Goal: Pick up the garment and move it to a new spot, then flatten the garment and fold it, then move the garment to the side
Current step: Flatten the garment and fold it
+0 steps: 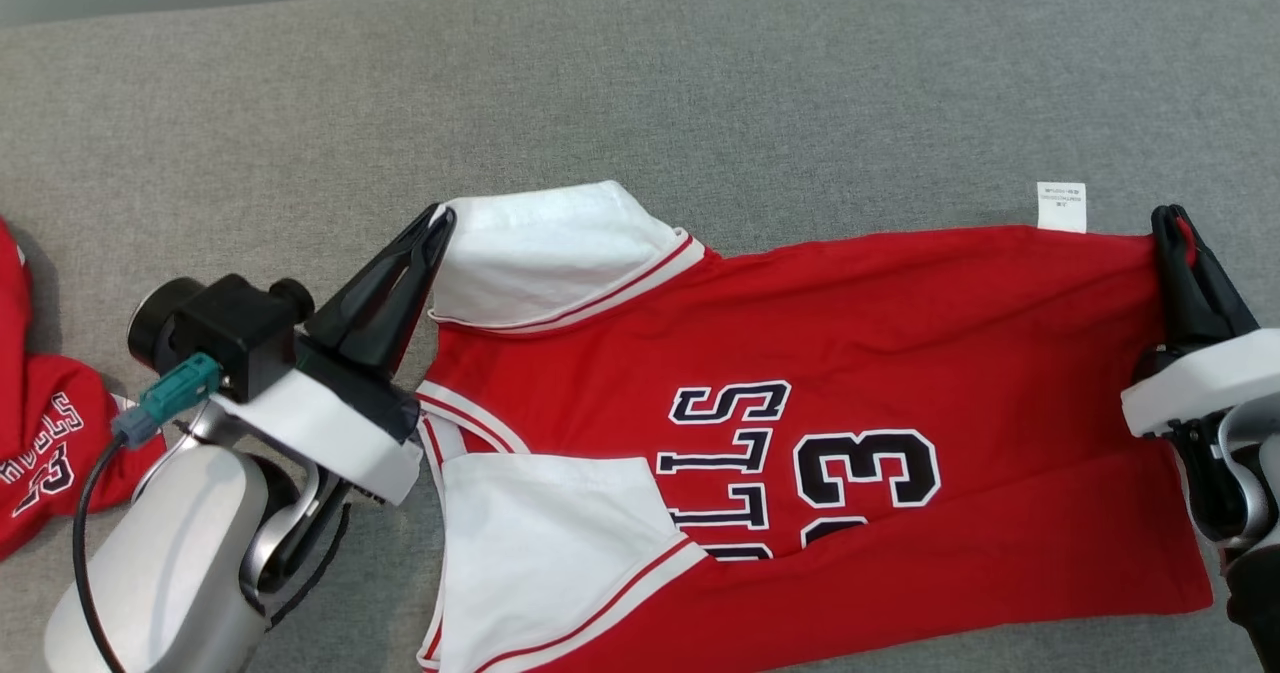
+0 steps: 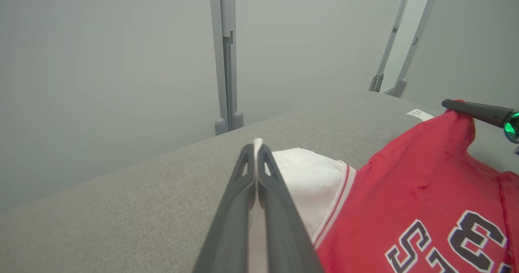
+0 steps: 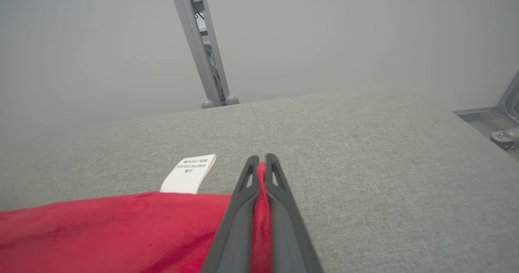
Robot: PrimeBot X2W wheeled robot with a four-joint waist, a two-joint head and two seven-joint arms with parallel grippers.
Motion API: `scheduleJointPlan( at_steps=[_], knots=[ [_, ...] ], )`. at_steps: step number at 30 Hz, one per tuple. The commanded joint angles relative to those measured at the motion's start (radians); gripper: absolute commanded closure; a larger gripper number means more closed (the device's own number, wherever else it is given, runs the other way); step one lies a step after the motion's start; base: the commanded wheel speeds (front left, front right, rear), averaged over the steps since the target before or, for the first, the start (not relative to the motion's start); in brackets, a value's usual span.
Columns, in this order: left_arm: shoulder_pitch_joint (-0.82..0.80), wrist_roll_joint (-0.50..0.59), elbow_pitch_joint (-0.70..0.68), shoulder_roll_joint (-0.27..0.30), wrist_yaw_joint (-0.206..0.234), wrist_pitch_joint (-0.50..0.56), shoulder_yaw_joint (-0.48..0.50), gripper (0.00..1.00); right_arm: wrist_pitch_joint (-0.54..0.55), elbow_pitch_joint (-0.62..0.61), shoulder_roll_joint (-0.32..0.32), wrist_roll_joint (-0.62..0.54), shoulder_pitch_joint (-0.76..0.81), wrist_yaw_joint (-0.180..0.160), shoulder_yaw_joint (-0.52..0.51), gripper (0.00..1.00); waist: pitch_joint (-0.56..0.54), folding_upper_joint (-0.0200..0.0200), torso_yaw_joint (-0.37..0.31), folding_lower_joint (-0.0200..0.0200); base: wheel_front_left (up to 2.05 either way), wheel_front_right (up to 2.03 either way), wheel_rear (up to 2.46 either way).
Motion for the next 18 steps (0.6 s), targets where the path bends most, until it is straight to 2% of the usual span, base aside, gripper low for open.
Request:
scheduleJointPlan(
  at_steps=[1, 10, 18],
  knots=[
    [0.018, -0.003, -0.011, 0.012, -0.003, -0.003, 0.000, 1.00, -0.004, -0.012, -0.012, -0.006, 0.019, 0.000, -0.009, 1.00, -0.009, 0.0000, 0.003, 0.0000, 0.00, 0.00, 0.00],
    [0.179, -0.035, -0.122, 0.077, 0.001, 0.016, -0.020, 1.00, 0.009, -0.093, -0.052, -0.007, 0.153, 0.000, -0.019, 1.00, -0.065, 0.0000, 0.004, 0.0000, 0.00, 0.00, 0.00],
    [0.320, -0.060, -0.253, 0.173, -0.012, 0.058, -0.060, 1.00, 0.065, -0.146, -0.087, 0.019, 0.227, 0.000, 0.000, 1.00, -0.089, 0.0000, -0.002, 0.0000, 0.00, 0.00, 0.00]
  ],
)
